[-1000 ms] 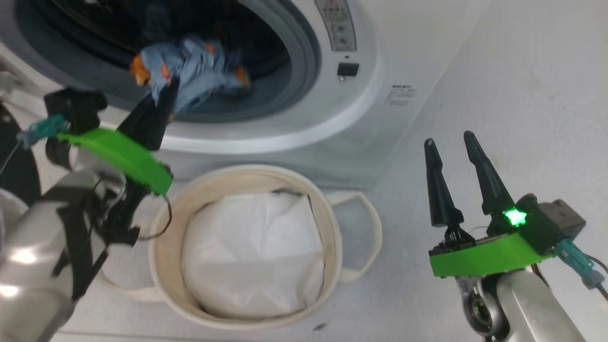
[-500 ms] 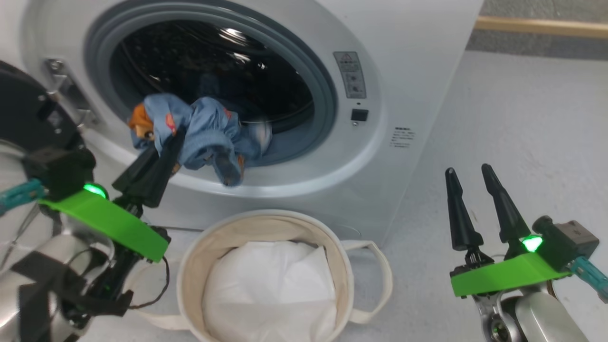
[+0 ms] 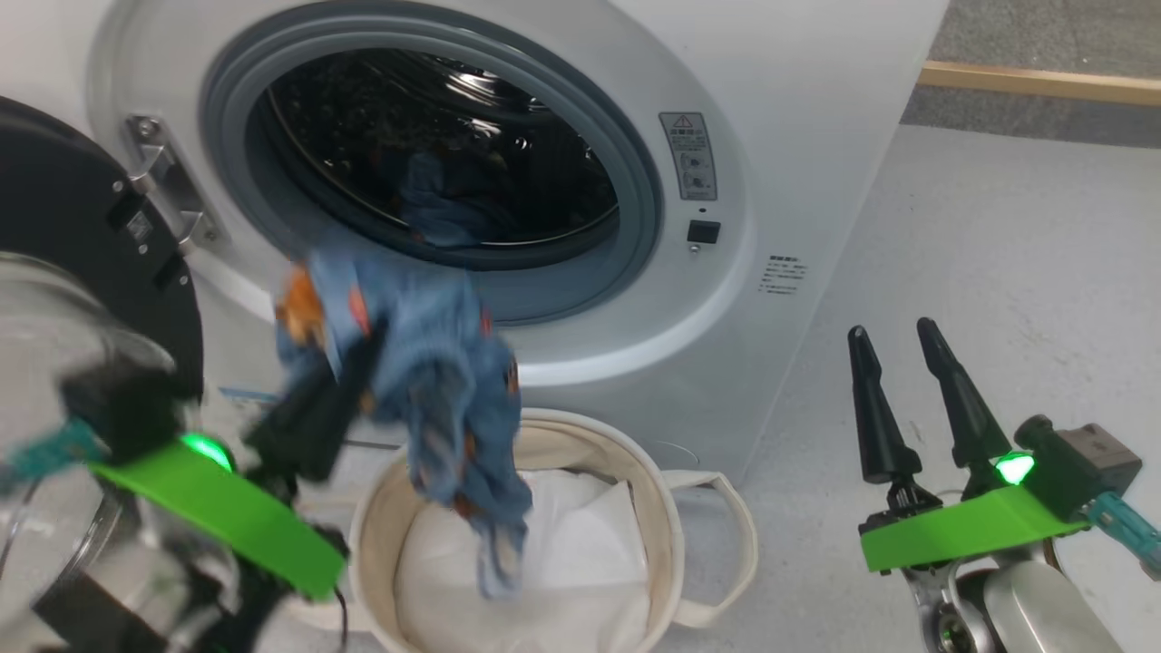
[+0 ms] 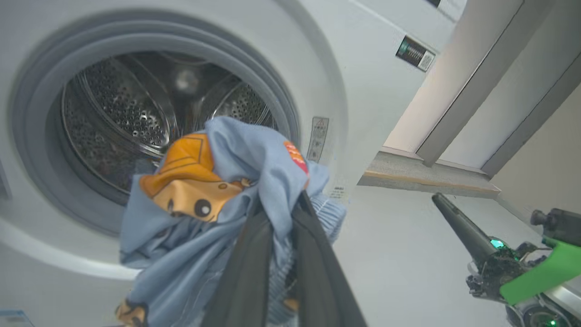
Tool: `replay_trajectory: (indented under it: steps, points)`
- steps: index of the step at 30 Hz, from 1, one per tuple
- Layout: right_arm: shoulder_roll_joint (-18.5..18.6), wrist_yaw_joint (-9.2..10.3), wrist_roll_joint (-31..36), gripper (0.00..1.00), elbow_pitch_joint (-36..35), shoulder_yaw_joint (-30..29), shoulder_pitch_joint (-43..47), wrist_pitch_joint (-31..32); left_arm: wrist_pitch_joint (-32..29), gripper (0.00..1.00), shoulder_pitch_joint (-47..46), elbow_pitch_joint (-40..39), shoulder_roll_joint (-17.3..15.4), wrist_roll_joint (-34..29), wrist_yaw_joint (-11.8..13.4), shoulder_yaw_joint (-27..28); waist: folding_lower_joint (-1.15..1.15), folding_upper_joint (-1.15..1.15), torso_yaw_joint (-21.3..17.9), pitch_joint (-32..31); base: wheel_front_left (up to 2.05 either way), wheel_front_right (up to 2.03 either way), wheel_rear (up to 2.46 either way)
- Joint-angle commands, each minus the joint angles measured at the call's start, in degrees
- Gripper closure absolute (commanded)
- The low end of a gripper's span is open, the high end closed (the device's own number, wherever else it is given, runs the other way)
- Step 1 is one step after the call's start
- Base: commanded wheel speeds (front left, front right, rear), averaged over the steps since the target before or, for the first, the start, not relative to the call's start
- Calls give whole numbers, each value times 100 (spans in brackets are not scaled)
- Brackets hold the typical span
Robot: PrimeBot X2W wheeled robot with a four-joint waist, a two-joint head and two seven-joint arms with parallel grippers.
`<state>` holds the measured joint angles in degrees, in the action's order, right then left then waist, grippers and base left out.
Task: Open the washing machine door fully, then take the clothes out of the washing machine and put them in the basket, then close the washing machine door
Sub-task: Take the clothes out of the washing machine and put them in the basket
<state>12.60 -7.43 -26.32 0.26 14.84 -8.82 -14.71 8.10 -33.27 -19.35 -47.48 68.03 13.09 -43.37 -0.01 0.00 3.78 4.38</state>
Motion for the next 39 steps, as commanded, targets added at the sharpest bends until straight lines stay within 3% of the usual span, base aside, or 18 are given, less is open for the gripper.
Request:
replay_trajectory:
  steps: [1,4,7,15,16,17,22,27,39]
  points:
    - [65,-6,-26,0,-166,136,-53,-29,117,100,58,137,-72,-3,-23,124,1,0,-60,40,0,0,0]
    - [64,-6,-21,0,-146,174,-88,-29,273,100,324,789,222,-99,-176,-176,1,0,-155,99,0,0,0]
    - [84,-6,-16,0,-119,212,-120,-29,437,100,397,1756,619,-448,-497,-553,1,0,-255,143,0,0,0]
    - [122,-6,72,0,-115,307,-351,-29,684,100,231,4829,2162,-1236,-1513,-750,1,0,-636,406,0,0,0]
    - [127,-6,80,0,-108,313,-368,-29,685,76,199,5138,2333,-1336,-1577,-662,1,0,-668,432,0,0,0]
    - [129,-6,87,0,-103,321,-385,-29,686,0,182,5435,2483,-1454,-1626,-584,1,0,-700,452,0,0,0]
    - [123,-6,93,0,-75,355,-410,-29,688,0,210,6220,2974,-1939,-1938,-80,1,0,-764,476,0,0,0]
    - [160,-6,90,0,8,274,-330,-29,689,0,336,6255,3028,-2391,-2037,452,1,0,-648,399,0,0,0]
    - [201,-6,206,0,222,-518,136,-29,689,0,1016,4209,2685,-3546,-2005,3022,1,0,-265,225,0,0,0]
